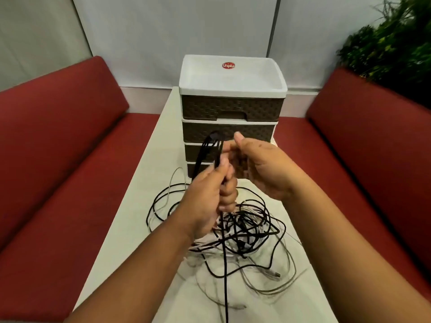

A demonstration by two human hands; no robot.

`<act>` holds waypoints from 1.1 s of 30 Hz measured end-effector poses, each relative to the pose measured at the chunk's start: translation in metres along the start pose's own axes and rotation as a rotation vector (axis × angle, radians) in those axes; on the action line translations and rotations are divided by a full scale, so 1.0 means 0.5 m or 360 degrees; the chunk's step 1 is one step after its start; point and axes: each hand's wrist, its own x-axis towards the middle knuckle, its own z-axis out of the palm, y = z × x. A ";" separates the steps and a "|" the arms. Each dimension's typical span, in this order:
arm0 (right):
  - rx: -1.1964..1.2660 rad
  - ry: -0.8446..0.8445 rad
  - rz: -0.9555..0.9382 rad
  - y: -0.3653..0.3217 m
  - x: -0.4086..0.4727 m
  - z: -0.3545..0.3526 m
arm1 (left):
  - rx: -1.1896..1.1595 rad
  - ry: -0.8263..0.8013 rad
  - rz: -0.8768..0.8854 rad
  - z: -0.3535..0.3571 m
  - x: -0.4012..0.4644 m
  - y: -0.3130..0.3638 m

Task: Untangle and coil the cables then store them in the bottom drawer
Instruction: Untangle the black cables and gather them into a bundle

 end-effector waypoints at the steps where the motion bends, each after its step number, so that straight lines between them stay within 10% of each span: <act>1: -0.0083 -0.0081 0.0014 0.022 -0.012 -0.009 | -0.0069 0.0041 0.0029 -0.001 0.006 0.013; 7: -0.0666 -0.0548 0.0246 0.148 -0.098 -0.025 | -0.0283 0.0300 0.0211 -0.018 0.044 0.089; 16: -0.1816 0.0337 -0.0318 0.147 -0.090 -0.152 | -0.0372 0.0420 0.0420 -0.065 0.063 0.166; 22: -0.1215 0.0680 -0.0604 -0.011 -0.069 -0.137 | -0.0031 0.0472 0.0401 -0.043 0.068 0.125; 33: -0.1252 0.0539 -0.1047 -0.147 -0.029 -0.015 | 0.0609 -0.0035 0.0218 0.041 0.066 0.087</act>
